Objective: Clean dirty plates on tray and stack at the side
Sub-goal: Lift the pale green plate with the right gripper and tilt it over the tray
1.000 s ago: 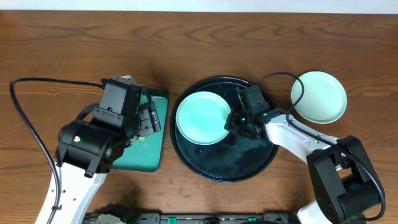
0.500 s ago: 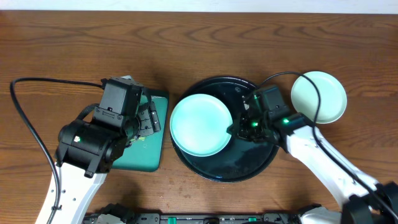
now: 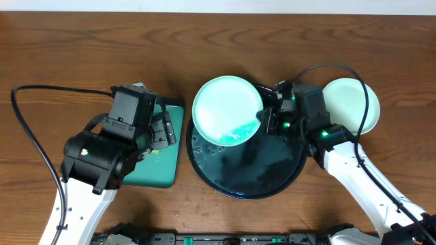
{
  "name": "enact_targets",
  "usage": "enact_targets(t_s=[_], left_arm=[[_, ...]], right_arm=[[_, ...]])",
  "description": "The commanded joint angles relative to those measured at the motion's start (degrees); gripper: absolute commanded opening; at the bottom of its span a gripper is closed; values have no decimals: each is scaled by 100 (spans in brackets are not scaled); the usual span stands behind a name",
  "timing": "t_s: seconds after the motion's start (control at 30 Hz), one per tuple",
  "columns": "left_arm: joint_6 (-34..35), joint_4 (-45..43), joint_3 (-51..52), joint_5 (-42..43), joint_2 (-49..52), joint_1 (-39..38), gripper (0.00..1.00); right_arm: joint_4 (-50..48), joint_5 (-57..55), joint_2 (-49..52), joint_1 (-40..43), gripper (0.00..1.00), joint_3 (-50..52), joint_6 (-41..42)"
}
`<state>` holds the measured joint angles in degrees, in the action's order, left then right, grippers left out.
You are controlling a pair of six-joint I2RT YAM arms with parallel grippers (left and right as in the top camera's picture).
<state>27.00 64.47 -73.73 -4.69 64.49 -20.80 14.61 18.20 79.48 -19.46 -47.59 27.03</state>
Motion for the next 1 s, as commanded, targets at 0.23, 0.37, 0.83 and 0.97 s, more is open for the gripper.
enact_targets(t_s=[0.23, 0.37, 0.83, 0.97], left_arm=[[26, 24, -7, -74, 116, -17, 80], [26, 26, 7, -74, 293, -17, 80], [28, 197, 7, -74, 841, -17, 80], [26, 195, 7, -74, 844, -17, 80]], right_arm=[[953, -3235, -138, -57, 1, -332, -1738], [1613, -4513, -138, -330, 1, -595, -2044], [2481, -8813, -116, -2522, 1, -1851, -3960], [2481, -9748, -48, -3042, 1, -1849, -4533]])
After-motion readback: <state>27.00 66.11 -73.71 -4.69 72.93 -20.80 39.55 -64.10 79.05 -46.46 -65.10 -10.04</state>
